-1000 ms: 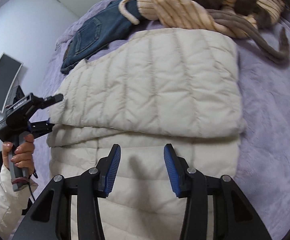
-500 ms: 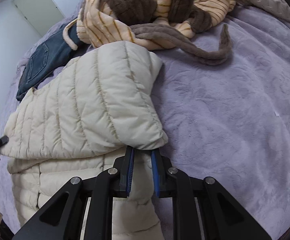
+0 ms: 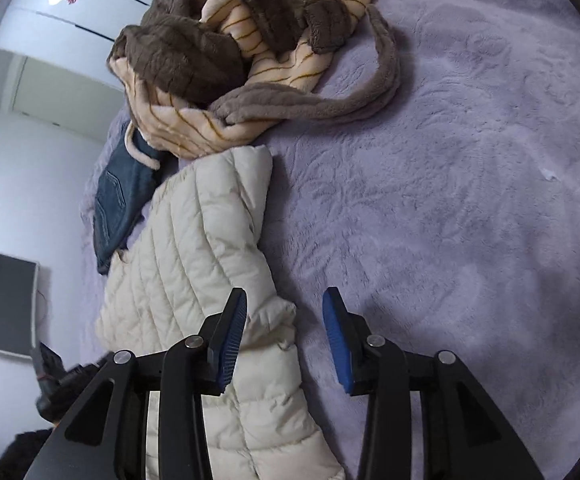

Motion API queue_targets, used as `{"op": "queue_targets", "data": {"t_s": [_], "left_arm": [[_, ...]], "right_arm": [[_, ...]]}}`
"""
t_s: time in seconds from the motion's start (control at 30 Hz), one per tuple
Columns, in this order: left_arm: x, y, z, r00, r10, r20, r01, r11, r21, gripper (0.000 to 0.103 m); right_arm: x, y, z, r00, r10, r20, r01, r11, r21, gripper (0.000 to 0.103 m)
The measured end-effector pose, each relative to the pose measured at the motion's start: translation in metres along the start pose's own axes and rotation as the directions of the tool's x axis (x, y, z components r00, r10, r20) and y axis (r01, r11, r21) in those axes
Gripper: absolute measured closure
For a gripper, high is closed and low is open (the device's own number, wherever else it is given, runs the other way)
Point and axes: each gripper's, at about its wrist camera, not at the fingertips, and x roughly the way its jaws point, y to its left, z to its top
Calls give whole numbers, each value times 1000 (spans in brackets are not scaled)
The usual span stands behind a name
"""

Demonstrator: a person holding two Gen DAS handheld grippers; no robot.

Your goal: Fold large clothes

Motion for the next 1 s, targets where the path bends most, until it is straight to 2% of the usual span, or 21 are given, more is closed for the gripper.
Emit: {"op": "queue_targets", "data": {"t_s": [0.1, 0.2, 0.3, 0.37, 0.4, 0.47, 0.5, 0.6, 0.67, 0.77, 0.87, 1.0], "left_arm": [[7, 4, -1, 1000, 30, -7, -30, 1000, 0, 95], [12, 9, -2, 999, 45, -9, -45, 999, -15, 95], [13, 9, -2, 998, 62, -11, -62, 998, -13, 95], [14, 5, -2, 996, 83, -11, -83, 997, 5, 95], [15, 2, -2, 995, 97, -10, -96, 995, 17, 95], [17, -1, -1, 993, 115, -9, -114, 993, 36, 95], [19, -1, -2, 993, 117, -9, -117, 992, 40, 95], [23, -1, -2, 993, 114, -12, -114, 993, 32, 95], [24, -1, -2, 993, 116, -11, -115, 993, 26, 95], [23, -3, -3, 992, 129, -7, -129, 991, 38, 95], [24, -5, -2, 991, 132, -3, -132, 991, 37, 95], [25, -5, -3, 992, 128, 4, -128, 991, 27, 95]], "right_arm": [[21, -2, 23, 999, 33, -7, -33, 999, 35, 51], [40, -12, 43, 991, 134, -23, -130, 984, 121, 51], [67, -20, 57, 964, 261, -45, -244, 942, 231, 51], [83, -19, 59, 934, 350, -67, -318, 903, 288, 51], [87, -14, 60, 929, 362, -81, -328, 903, 280, 62], [87, 2, 63, 946, 309, -101, -288, 940, 180, 84], [87, 8, 64, 958, 265, -106, -251, 959, 131, 89], [89, 14, 71, 989, 107, -106, -106, 994, 14, 91], [93, 14, 74, 994, 48, -102, -51, 998, -25, 91], [86, 13, 71, 997, 17, -78, -19, 999, -26, 91], [61, 7, 62, 999, -7, -41, 6, 999, -39, 91], [27, 16, 39, 998, 47, -42, -50, 996, -68, 91]]}}
